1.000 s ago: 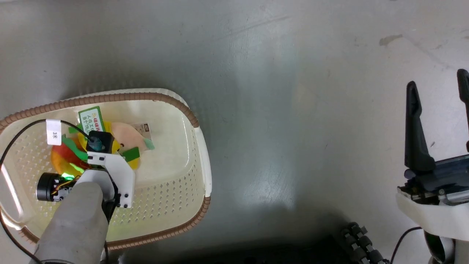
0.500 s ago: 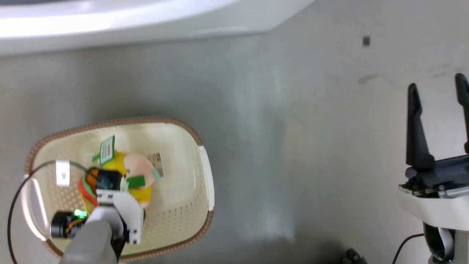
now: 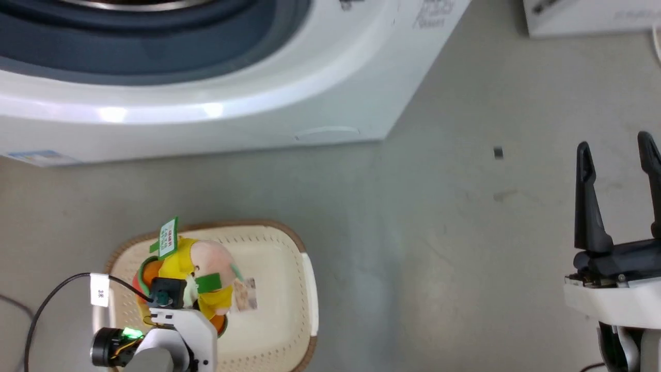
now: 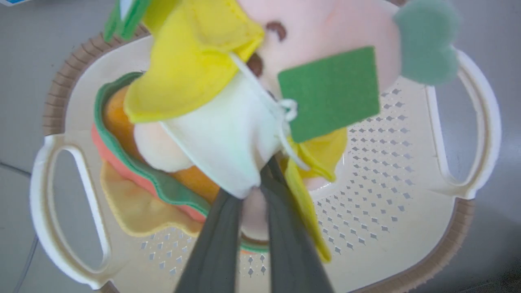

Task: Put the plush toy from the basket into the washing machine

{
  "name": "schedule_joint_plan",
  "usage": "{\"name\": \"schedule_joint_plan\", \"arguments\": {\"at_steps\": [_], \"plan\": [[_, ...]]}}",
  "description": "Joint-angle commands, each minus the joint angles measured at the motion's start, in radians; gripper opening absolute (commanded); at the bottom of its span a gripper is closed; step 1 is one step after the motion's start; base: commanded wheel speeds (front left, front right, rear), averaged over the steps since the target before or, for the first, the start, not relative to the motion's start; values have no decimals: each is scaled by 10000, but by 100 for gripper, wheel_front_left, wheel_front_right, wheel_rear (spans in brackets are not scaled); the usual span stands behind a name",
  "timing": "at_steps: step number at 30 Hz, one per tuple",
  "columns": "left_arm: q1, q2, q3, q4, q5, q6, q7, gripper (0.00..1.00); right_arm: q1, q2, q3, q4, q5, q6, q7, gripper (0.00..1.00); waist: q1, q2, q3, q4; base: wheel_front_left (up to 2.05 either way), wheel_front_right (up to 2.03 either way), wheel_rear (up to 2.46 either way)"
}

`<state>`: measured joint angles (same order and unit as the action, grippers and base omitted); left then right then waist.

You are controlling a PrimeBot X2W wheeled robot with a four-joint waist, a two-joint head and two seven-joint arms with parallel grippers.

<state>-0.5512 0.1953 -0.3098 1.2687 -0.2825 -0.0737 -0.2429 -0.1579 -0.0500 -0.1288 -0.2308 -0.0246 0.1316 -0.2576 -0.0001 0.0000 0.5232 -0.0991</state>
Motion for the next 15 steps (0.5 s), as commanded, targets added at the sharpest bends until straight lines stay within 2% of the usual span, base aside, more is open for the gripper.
{"name": "schedule_joint_plan", "arguments": {"at_steps": [1,4,15], "plan": [[131,-65,8,-158,-36,-44,-103,0,140,-2,-54,54,82,-9,-42,100,1,0,-660,342,0,0,0],[424,-100,27,-705,-37,-35,-176,0,366,-2,-153,151,99,-9,-42,100,1,0,-1204,548,0,0,0],[2382,-140,773,-5353,276,263,-187,0,1096,-2,-337,322,277,-9,-42,100,1,0,-2656,935,0,0,0]]}}
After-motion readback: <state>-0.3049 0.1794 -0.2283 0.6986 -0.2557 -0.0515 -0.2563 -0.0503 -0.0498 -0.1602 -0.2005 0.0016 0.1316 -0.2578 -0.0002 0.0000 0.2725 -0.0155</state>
